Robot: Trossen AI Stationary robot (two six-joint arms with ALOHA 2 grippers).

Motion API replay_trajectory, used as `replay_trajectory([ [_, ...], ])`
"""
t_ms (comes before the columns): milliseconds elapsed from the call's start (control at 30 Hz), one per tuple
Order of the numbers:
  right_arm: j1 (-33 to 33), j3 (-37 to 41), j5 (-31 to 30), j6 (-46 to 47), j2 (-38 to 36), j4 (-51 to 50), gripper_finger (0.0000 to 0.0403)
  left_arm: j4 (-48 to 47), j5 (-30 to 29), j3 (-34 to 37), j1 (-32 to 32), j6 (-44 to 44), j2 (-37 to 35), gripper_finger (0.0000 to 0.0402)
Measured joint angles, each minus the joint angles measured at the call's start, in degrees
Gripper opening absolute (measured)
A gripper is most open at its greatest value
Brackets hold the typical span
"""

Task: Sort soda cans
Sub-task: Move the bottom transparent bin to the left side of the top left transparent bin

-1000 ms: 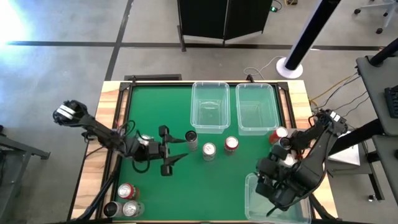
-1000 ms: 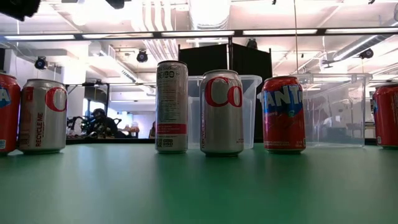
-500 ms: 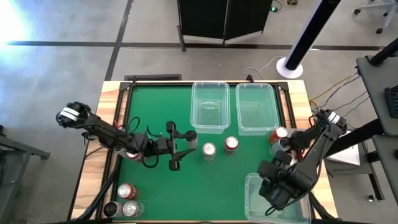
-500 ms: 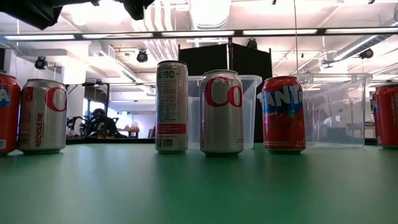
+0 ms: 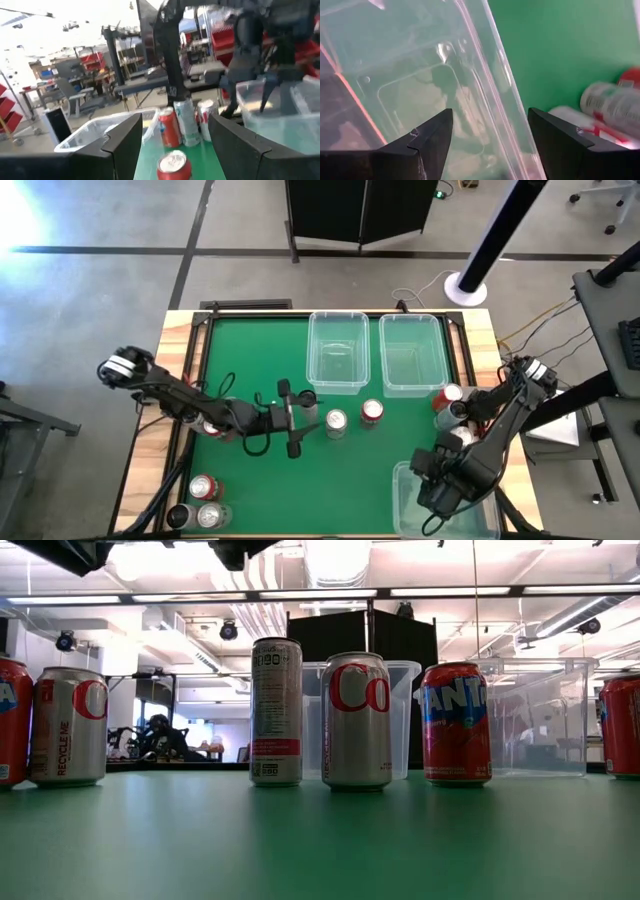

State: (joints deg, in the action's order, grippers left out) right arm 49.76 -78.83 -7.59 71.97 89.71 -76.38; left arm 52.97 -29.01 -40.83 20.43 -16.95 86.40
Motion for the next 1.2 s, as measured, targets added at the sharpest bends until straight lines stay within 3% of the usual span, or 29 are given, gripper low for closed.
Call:
replay_trajectory([
  [300, -1.4, 0.1, -3.6, -7.6, 0.0, 0.0, 0.0234, -13.3, 0.0, -7.8, 0.3, 2.3, 1.7, 0.0212],
  [600, -6.1, 0.4, -4.6, -21.1, 0.0, 5.4, 0.0211, -12.7, -0.2, -7.0, 0.9, 2.0, 0.9, 0.0212],
  [767, -9.4, 0.4, -3.8, -26.5, 0.0, 11.5, 0.0169, -13.1, -0.9, -6.5, 1.0, 1.3, 0.8, 0.0212],
  [933, -13.1, 0.4, -3.6, -28.0, 0.0, 12.3, 0.0108, -14.0, -7.2, -5.4, 2.2, -0.3, -0.8, 0.0212],
  [1033, -14.9, 0.4, -3.8, -30.3, 0.0, 12.9, 0.0076, -13.9, -7.9, -4.1, 3.3, -1.5, -3.0, 0.0212],
  [1200, -18.0, 0.4, -3.7, -38.6, 0.0, 18.4, 0.0058, -15.6, -7.6, -3.3, 6.2, -2.0, -8.3, 0.0212],
])
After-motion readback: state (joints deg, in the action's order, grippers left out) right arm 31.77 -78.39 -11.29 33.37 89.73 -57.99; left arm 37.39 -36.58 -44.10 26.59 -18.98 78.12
